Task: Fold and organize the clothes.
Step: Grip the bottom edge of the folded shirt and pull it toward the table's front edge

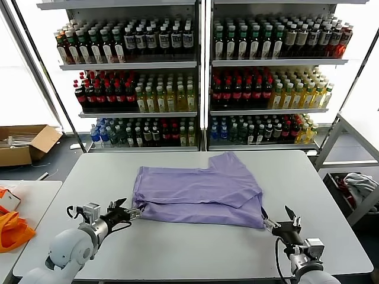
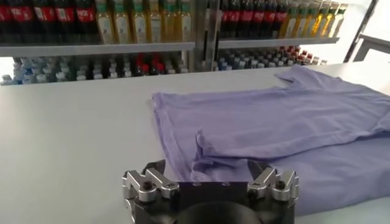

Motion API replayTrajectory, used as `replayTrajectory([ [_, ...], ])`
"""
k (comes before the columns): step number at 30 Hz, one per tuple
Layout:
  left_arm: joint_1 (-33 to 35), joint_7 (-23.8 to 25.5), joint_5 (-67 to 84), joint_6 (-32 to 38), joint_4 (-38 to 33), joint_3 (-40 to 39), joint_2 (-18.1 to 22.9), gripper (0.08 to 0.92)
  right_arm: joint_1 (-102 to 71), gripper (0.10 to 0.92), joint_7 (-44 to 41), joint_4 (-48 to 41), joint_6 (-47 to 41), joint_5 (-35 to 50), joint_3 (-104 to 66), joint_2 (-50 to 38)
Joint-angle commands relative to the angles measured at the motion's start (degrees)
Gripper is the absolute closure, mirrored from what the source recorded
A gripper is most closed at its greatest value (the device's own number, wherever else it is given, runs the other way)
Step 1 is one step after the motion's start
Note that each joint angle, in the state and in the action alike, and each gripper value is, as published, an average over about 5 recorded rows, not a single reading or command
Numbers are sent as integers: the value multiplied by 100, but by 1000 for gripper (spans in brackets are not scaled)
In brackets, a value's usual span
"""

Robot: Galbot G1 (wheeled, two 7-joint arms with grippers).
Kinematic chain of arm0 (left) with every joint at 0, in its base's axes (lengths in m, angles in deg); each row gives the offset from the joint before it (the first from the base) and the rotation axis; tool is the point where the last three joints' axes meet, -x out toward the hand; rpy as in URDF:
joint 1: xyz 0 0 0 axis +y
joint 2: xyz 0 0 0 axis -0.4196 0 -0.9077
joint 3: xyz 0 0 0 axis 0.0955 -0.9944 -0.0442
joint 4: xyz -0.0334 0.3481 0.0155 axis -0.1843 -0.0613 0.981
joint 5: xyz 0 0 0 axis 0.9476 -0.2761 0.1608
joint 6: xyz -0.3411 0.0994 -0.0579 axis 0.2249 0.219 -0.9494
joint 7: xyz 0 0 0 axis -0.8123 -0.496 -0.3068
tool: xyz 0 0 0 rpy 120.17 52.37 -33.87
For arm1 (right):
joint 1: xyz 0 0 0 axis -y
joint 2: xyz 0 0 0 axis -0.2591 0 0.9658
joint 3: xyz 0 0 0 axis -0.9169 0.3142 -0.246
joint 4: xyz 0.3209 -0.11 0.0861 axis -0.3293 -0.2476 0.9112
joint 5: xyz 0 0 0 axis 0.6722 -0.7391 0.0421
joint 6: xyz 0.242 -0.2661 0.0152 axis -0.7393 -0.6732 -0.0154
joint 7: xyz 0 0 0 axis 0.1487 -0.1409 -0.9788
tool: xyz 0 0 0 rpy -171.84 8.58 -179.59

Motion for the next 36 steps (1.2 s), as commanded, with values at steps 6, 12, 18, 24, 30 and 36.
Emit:
replayTrajectory([
  [6, 201, -135, -250, -5, 71, -76, 103, 178, -87, 353, 287, 1, -481, 142, 174, 221],
  [12, 338, -122, -192, -6, 114, -49, 134, 302, -55, 526, 326, -17, -644, 294, 330, 214],
  [18, 405, -29, -196, -6, 93, -44, 115, 476, -36, 699, 347, -4, -692, 343, 386, 181],
  [24, 483, 33, -208, -5, 30, -27, 105, 649, -47, 864, 320, 3, -659, 449, 394, 159],
  [30, 742, 123, -312, -2, -123, 38, 140, 822, -170, 896, 192, 178, -549, 559, 301, 21],
  [36, 1191, 137, -587, -1, -456, 234, 270, 908, -317, 896, 112, 340, -466, 554, 248, -126],
])
